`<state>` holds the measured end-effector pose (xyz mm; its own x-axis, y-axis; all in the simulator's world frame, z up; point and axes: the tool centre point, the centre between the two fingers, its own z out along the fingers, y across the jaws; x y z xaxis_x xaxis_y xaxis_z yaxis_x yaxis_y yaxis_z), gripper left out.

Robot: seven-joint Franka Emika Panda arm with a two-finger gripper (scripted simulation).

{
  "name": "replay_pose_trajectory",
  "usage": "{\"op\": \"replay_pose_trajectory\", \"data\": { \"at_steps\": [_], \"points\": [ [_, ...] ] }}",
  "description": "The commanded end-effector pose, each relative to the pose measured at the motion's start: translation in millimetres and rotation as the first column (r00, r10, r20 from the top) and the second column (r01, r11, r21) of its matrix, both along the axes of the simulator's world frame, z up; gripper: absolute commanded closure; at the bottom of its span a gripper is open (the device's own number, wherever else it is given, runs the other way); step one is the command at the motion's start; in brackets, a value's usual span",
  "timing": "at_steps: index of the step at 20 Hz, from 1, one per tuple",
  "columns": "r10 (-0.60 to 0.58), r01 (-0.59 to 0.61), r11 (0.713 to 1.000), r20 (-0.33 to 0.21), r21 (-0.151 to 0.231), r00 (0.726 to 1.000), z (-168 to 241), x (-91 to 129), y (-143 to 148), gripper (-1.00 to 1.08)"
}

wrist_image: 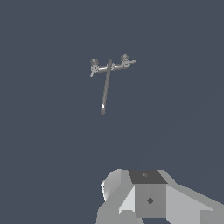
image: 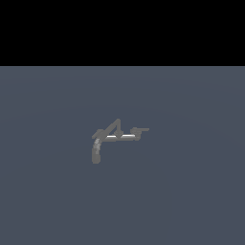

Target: Turn on the faucet by rotating a designated handle.

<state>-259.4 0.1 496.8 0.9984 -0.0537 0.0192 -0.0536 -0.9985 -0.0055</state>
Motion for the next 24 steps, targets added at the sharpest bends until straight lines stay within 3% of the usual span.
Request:
{"op": "replay_pose_trajectory", "data": {
  "at_steps": [1,15,24],
  "points": [
    [0.0,0.0,1.0,0.0,0.0,1.0,0,0,0,1.08],
    [-0.121,0.121,0.993,-0.002,0.002,0.993,-36,25,13,1.08],
    [-0.312,0.312,0.95,-0.005,0.004,0.95,-95,70,27,1.08]
  ]
}}
